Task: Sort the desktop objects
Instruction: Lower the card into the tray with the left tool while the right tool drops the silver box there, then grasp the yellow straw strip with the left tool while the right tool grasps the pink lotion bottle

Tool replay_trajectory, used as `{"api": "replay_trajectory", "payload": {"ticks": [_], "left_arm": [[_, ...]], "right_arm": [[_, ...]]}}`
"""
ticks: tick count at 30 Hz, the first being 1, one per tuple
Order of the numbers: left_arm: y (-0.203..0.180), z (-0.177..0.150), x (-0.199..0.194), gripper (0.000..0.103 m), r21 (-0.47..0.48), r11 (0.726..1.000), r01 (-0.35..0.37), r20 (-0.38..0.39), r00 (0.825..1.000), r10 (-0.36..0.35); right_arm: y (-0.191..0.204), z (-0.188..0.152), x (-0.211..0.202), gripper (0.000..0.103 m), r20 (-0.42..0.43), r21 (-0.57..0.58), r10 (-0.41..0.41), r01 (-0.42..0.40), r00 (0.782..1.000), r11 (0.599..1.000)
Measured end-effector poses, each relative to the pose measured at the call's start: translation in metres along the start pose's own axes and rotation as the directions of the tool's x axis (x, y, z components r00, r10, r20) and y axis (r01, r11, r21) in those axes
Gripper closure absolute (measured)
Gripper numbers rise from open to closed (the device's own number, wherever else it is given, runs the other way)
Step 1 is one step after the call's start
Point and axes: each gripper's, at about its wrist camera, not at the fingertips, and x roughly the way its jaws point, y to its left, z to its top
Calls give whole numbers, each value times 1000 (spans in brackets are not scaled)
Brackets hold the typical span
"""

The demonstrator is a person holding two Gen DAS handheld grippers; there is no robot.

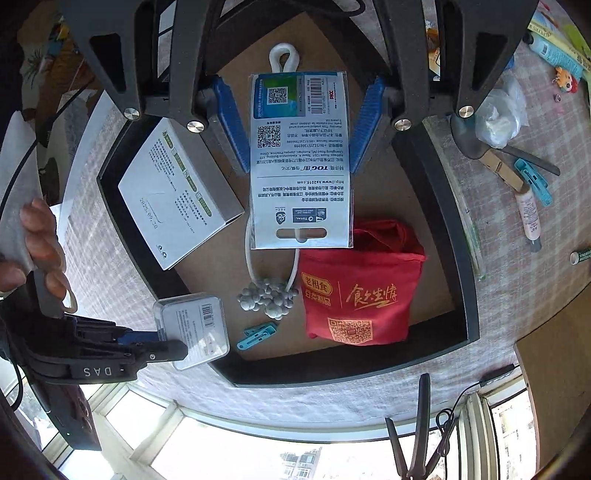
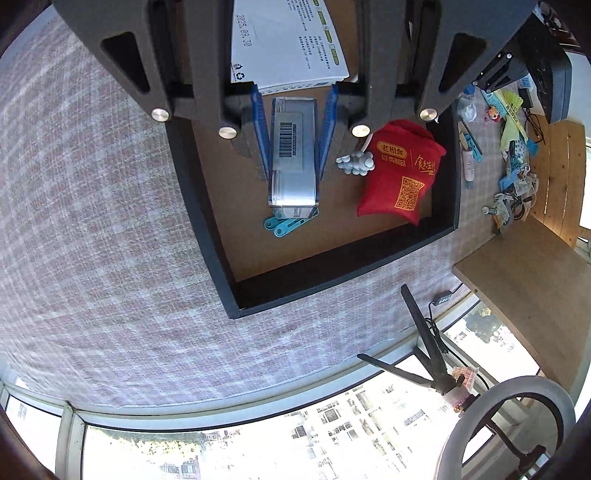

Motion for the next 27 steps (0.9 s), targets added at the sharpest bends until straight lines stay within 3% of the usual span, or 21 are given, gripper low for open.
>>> {"api": "replay_trajectory", "payload": {"ticks": [2, 5, 12, 19, 27], "left_arm": [[1, 1, 3, 49, -13, 1000, 0, -19, 1000, 0], [3, 1, 0, 37, -33, 999, -3, -12, 1000, 3], [22, -3, -16, 39, -90, 996, -13, 21, 1000, 15], [56, -14, -38, 40, -183, 982, -52, 63, 996, 64], [122, -48, -70, 40, -380, 918, -109, 98, 983, 158]], "right_arm": [[-2, -1, 1, 78, -5, -4, -3, 3, 1000, 1000], [-2, 0, 2, 77, -11, -1, -13, 13, 1000, 1000], [18, 3, -7, 77, 18, -45, -4, 4, 1000, 999], [59, 3, 1, 77, -7, -116, 44, -45, 999, 992], [123, -4, 23, 77, -64, -220, 109, -121, 992, 968]]}}
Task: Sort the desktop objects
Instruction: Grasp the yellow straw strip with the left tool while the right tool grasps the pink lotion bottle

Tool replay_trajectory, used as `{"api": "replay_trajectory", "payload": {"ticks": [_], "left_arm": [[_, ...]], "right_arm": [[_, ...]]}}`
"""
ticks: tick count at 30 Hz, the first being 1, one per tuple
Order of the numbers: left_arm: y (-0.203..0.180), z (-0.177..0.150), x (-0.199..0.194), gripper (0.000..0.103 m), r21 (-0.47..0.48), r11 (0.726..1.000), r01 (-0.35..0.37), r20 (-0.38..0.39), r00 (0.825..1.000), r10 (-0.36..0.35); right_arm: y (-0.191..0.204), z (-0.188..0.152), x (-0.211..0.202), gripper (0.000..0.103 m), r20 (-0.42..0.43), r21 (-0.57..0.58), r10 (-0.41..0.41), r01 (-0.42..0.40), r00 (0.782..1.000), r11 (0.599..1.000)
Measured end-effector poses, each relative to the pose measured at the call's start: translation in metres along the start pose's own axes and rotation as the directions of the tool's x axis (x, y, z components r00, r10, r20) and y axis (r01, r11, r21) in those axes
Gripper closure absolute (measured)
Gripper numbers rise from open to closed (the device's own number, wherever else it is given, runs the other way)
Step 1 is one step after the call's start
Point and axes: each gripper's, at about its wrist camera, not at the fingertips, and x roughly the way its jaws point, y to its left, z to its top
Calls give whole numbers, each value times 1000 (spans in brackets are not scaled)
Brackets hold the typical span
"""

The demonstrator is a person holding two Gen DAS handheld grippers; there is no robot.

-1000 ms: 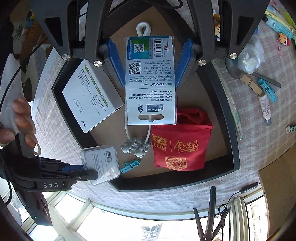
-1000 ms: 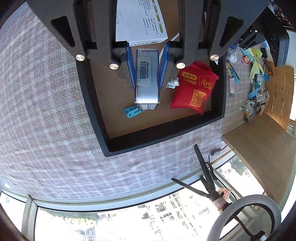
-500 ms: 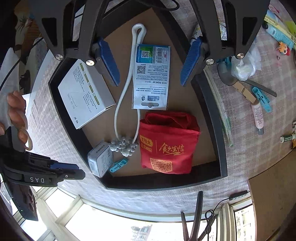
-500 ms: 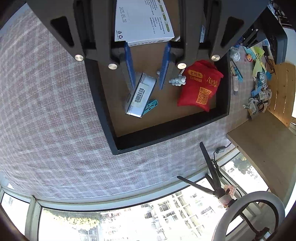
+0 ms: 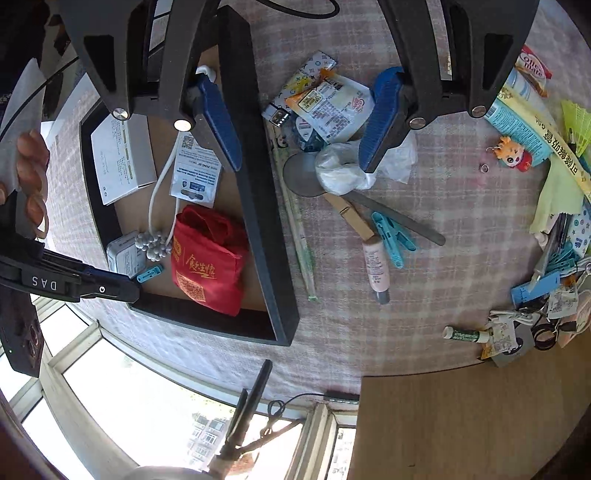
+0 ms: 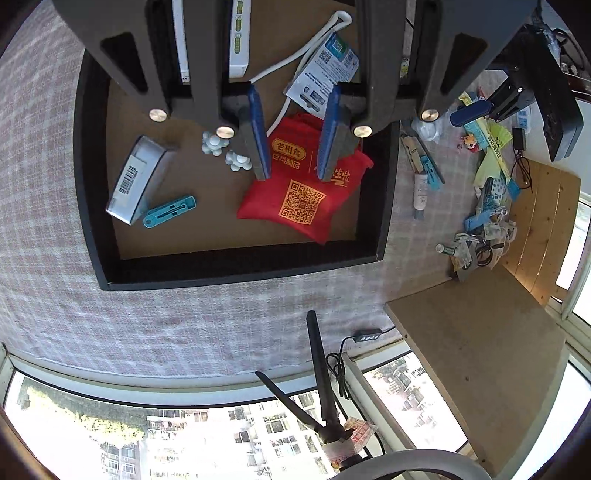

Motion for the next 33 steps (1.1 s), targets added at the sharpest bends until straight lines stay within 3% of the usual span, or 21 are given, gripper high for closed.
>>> {"api": "replay_trajectory", "payload": {"ticks": [7, 13, 17, 23, 30, 33], "left_arm": [[77, -15, -27, 41, -173, 982, -82, 38, 995, 90], [138, -32, -40, 41, -324, 938, -121, 36, 989, 140], [168, -39, -42, 43, -404, 904, -139, 26, 986, 163], [192, -44, -33, 44, -464, 875, -139, -3, 988, 155], [198, -43, -21, 44, -482, 864, -144, -21, 988, 153], [197, -39, -15, 53, -468, 869, -160, -34, 986, 164]], "right_arm": [[73, 1, 36, 77, -69, -137, 44, -53, 997, 989], [127, 0, 75, 77, -155, -196, 79, -109, 985, 975], [158, 1, 106, 77, -195, -230, 48, -93, 980, 969], [180, 5, 144, 78, -241, -237, 6, -65, 970, 969], [183, 8, 163, 78, -266, -237, -16, -50, 964, 970], [186, 7, 169, 78, -270, -247, -31, -39, 962, 968]]}}
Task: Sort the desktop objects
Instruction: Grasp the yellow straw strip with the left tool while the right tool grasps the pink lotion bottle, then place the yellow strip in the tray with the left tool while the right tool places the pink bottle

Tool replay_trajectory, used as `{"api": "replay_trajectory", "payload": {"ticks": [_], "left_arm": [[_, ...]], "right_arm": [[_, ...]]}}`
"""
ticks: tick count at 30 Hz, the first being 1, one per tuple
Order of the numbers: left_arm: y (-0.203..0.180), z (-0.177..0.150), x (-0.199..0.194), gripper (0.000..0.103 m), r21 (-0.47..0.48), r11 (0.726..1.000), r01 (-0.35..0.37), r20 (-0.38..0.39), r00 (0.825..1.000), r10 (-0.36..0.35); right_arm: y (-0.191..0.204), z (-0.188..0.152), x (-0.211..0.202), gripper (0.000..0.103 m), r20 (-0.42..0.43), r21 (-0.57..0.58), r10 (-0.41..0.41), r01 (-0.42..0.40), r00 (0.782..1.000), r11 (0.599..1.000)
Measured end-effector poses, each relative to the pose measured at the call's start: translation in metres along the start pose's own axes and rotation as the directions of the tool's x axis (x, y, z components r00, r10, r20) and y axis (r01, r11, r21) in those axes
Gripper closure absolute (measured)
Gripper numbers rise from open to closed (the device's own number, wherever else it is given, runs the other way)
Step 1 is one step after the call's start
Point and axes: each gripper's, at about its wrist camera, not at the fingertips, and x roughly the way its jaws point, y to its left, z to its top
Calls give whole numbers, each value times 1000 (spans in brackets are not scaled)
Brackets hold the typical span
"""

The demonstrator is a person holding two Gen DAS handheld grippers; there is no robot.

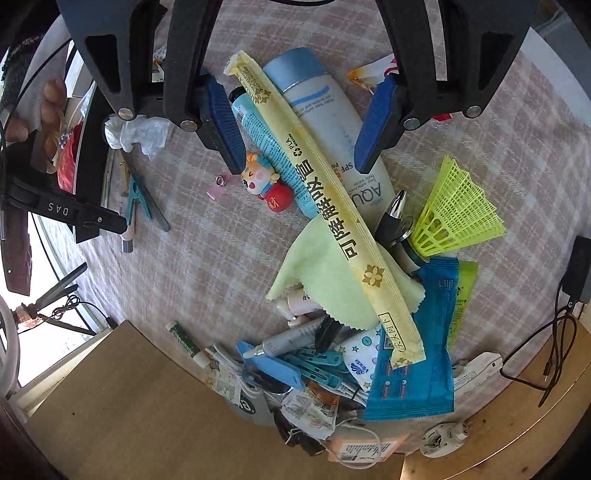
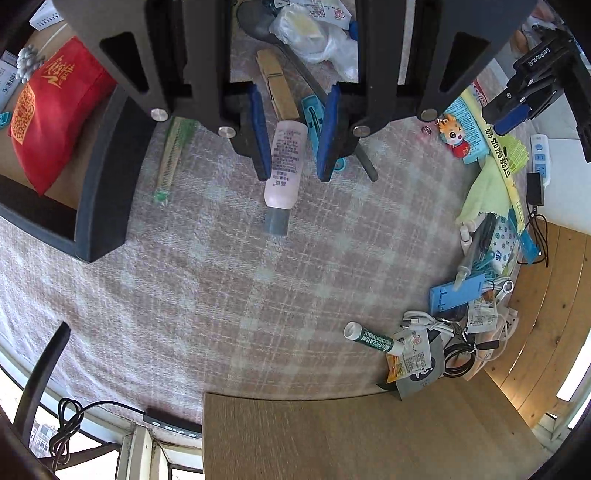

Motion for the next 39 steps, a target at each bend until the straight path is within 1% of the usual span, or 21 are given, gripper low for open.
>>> {"api": "replay_trajectory", "payload": {"ticks": [2, 3, 4, 5, 6, 11, 14, 17, 19, 22, 25, 27, 33, 35, 39], "left_arm": [[-2, 1, 2, 58, 11, 1000, -17, 9, 1000, 16], [-3, 1, 2, 67, 19, 1000, -23, 13, 1000, 23], [-3, 2, 2, 72, 24, 999, -26, 13, 1000, 25], [-1, 2, 2, 80, 24, 1000, -21, 9, 1000, 21], [0, 2, 2, 82, 22, 1000, -17, 7, 1000, 16], [5, 0, -2, 85, 18, 1000, 1, 20, 1000, -1], [5, -3, -6, 89, 17, 1000, 11, 27, 1000, -12], [4, -4, -11, 92, 15, 1000, 17, 35, 999, -17], [3, -5, -15, 93, 15, 1000, 24, 40, 999, -25], [1, -10, -25, 93, 24, 999, 33, 52, 998, -34], [-2, -10, -31, 93, 31, 999, 42, 61, 997, -44], [-6, -11, -34, 93, 34, 998, 57, 61, 996, -59], [-34, -14, -45, 93, 90, 991, 103, 62, 992, -108], [-49, -16, -48, 93, 125, 985, 120, 55, 990, -128], [-86, -21, -49, 93, 192, 967, 168, 29, 984, -177]], "right_arm": [[1, 1, 3, 78, -1, -2, -11, 11, 1000, 1000], [0, 2, 4, 79, -3, -2, -11, 11, 1000, 1000], [0, 2, 5, 80, -7, 0, -12, 12, 1000, 1000], [-1, 2, 7, 82, -11, 2, -11, 11, 1000, 1000], [-2, 2, 8, 82, -15, 4, -9, 9, 1000, 1000], [-10, 0, 10, 83, -15, 22, 14, -13, 1000, 1000], [-12, 0, 9, 83, -12, 16, 19, -19, 1000, 1000], [-10, 0, 11, 83, -9, -6, 2, -2, 1000, 1000], [-6, -1, 10, 83, -1, -27, -17, 17, 1000, 999], [-9, -2, 3, 83, 7, -3, 20, -20, 1000, 1000], [-11, -5, -12, 83, 37, -4, 36, -36, 999, 999], [-13, -7, -24, 83, 50, 3, 60, -61, 997, 998], [-13, -32, -58, 83, 111, 19, 128, -131, 986, 991], [-22, -39, -72, 83, 132, 28, 137, -142, 982, 989], [-53, -60, -97, 83, 163, 58, 127, -138, 978, 989]]}}
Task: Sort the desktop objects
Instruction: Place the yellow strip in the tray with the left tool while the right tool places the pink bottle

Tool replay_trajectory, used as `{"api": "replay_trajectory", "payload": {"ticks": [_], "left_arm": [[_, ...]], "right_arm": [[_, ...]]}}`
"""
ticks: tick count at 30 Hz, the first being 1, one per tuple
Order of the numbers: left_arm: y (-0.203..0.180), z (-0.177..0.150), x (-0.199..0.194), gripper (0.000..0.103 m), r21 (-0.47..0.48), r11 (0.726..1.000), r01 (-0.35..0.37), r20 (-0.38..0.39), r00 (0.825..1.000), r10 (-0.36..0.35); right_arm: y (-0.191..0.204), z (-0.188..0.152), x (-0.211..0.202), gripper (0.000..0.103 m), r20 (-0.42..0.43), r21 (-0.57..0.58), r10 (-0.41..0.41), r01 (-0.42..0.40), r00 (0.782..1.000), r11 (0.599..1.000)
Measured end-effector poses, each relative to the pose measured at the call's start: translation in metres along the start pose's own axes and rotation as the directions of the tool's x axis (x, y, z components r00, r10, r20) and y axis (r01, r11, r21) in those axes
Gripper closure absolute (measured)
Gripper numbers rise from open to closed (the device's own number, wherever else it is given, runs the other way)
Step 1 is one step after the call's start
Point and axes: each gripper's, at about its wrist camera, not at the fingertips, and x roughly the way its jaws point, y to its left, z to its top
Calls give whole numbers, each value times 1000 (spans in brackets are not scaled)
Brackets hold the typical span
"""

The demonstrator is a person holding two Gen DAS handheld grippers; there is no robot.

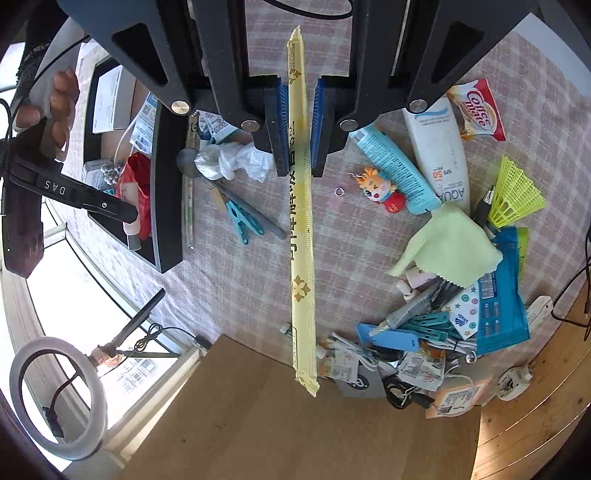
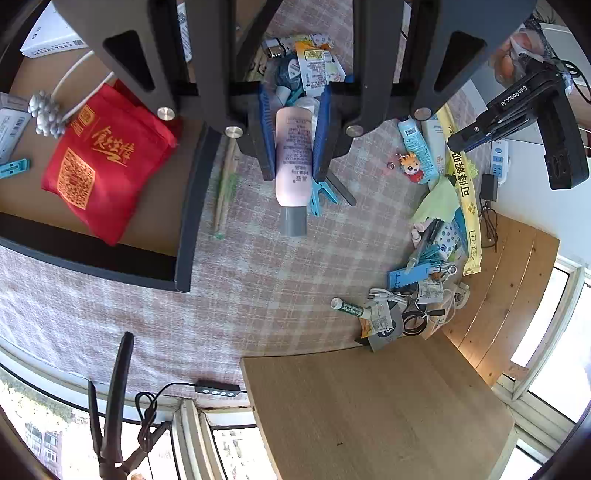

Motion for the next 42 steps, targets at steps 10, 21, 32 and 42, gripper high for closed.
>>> {"api": "replay_trajectory", "payload": {"ticks": [10, 21, 32, 42], "left_arm": [[-125, -10, 27, 93, 214, 969, 127, -89, 990, -110], [-229, -51, 70, 93, 378, 900, 217, -227, 964, -137], [-261, -66, 83, 62, 419, 874, 247, -271, 952, -140], [-229, -56, 68, 59, 405, 897, 175, -197, 975, -101]], "right_arm": [[-94, -45, -68, 83, 73, 151, -106, 94, 992, 984], [-147, -80, -92, 83, 87, 251, -178, 152, 980, 956], [-169, -81, -91, 83, 82, 270, -197, 169, 977, 948], [-152, -76, -89, 82, 87, 237, -206, 180, 975, 955]]}}
